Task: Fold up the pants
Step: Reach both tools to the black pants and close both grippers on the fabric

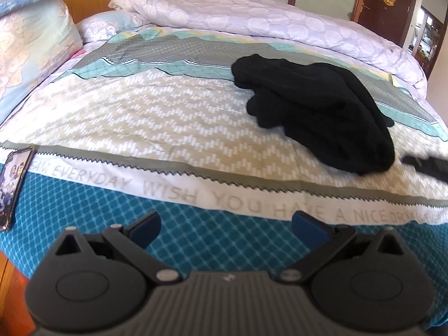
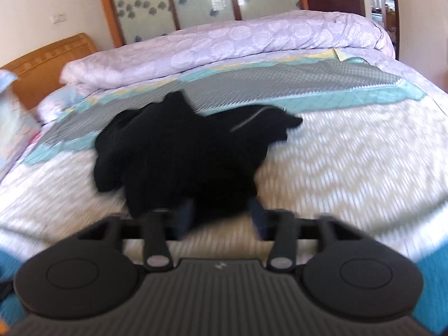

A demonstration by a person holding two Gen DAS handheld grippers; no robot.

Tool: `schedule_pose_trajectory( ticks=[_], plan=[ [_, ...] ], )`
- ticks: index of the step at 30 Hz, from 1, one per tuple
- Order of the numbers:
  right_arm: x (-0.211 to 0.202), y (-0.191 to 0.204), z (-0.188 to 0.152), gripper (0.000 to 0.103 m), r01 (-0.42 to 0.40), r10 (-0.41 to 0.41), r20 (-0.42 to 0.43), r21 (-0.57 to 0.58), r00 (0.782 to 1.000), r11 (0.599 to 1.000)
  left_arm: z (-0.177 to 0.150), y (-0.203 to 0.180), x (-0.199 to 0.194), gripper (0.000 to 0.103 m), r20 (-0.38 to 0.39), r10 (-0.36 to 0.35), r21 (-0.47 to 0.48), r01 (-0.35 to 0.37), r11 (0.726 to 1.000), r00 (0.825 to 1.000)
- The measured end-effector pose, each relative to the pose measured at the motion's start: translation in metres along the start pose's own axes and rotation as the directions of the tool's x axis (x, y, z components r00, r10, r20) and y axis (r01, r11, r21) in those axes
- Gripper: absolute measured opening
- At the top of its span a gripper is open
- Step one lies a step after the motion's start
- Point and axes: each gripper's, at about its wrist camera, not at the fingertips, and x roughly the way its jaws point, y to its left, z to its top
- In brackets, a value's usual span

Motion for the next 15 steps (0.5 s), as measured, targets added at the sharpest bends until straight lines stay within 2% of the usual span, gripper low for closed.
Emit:
schedule_pose_trajectory(
  ticks=[2,3,4,5,6,7,8,9,11,13,15],
  plan=[
    [0.034,-0.005,0.012,0.071,0.009,-0.009,-0.029,0.013,1.0,1.0,0.005,0.006,0.0,0.103,-0.001,-0.013,0.003,0.013,1.0,1.0],
    [0.051,-0.007,0.017,0.068,0.016,-0.016,-0.051,0.014,0.999,1.0,0.007,0.007,0.001,0.103,-0.002,-0.023,0.006,0.023,1.0,1.0],
    [0.067,-0.008,0.019,0.056,0.014,-0.013,-0.082,0.013,0.997,1.0,0.011,0.009,0.001,0.103,-0.002,-0.037,0.005,0.037,0.999,0.999],
    [0.077,-0.009,0.021,0.007,-0.018,0.021,-0.127,0.025,0.992,1.0,0.016,0.011,0.001,0.103,-0.006,-0.053,0.003,0.053,0.999,0.999],
    [0.078,-0.009,0.023,0.009,-0.034,0.043,-0.155,0.061,0.987,0.998,0.02,0.012,0.0,0.103,-0.013,-0.072,0.001,0.072,0.997,0.997],
    [0.064,-0.003,0.025,0.009,-0.085,0.095,-0.124,0.087,0.988,0.993,0.028,0.015,0.0,0.103,-0.017,-0.095,-0.001,0.095,0.995,0.995],
    [0.046,0.005,0.028,0.008,-0.179,0.185,-0.089,0.074,0.979,0.981,0.036,0.017,-0.002,0.103,-0.01,-0.122,-0.003,0.122,0.992,0.992],
    [0.022,0.017,0.028,0.008,-0.281,0.283,-0.059,0.036,0.957,0.959,0.044,0.021,-0.005,0.103,0.006,-0.144,-0.007,0.144,0.99,0.99],
    [-0.025,0.039,0.019,0.008,-0.461,0.459,-0.059,-0.021,0.886,0.887,0.065,0.029,-0.011,0.103,0.052,-0.186,-0.035,0.188,0.981,0.981],
    [-0.061,0.059,-0.004,0.008,-0.555,0.546,-0.118,-0.071,0.829,0.828,0.087,0.034,-0.015,0.103,0.086,-0.248,-0.073,0.254,0.964,0.965],
    [-0.087,0.073,-0.036,0.007,-0.614,0.59,-0.184,-0.129,0.786,0.779,0.103,0.035,-0.013,0.103,0.092,-0.326,-0.103,0.335,0.937,0.941]
  ],
)
